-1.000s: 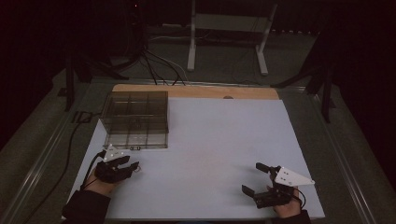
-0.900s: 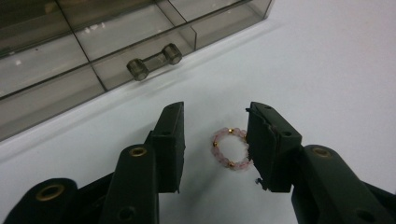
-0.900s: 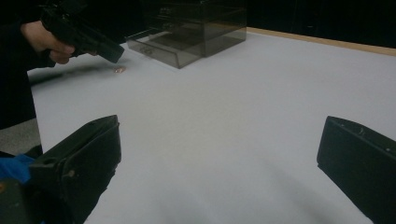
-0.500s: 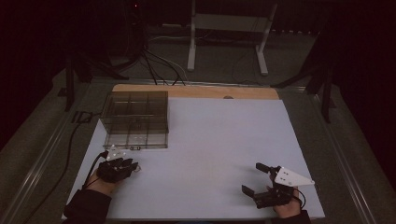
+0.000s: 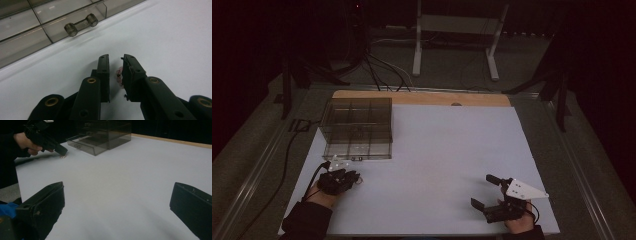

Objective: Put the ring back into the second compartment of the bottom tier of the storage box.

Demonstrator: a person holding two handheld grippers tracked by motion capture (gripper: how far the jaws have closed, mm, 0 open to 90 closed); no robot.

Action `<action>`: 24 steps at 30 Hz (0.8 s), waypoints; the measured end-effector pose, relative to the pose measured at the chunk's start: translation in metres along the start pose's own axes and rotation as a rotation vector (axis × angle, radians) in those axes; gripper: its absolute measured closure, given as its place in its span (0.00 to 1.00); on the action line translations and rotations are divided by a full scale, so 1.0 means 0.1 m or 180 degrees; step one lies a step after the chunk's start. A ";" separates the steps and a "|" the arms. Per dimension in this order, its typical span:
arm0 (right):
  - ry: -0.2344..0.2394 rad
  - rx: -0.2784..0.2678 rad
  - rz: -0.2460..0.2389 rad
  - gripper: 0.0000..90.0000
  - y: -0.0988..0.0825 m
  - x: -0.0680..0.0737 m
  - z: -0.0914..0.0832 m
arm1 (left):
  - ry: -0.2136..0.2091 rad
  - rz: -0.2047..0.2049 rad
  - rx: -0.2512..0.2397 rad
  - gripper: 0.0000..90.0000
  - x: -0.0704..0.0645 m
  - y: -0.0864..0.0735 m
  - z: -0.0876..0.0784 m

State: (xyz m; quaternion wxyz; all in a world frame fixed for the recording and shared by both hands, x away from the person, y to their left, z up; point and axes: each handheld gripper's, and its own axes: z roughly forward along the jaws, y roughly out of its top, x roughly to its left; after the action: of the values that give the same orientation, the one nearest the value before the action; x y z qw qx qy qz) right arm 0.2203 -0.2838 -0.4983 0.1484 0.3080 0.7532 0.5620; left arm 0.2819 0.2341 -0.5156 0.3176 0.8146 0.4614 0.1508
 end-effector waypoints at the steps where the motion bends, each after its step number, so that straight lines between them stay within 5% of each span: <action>1: -0.0005 0.0002 -0.0008 0.00 0.00 0.00 0.00 | 0.0017 0.0015 0.0008 0.86 0.00 0.00 0.00; 12: -0.0004 0.0029 -0.0013 0.00 0.00 0.01 0.00 | 0.0056 0.0110 0.0120 0.97 -0.05 0.04 0.00; 20: -0.0006 0.0033 -0.0024 0.00 0.00 0.01 0.01 | -0.0011 0.0012 0.0100 0.99 -0.01 0.03 0.00; 24: -0.0026 0.0029 -0.0012 0.00 0.00 0.01 0.01 | 0.0086 0.0100 0.0146 1.00 -0.06 0.06 0.00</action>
State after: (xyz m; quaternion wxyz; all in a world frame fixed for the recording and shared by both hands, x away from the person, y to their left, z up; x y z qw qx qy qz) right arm 0.2200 -0.2829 -0.4986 0.1511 0.3095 0.7558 0.5570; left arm 0.2825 0.2268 -0.5120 0.2902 0.8267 0.4561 0.1562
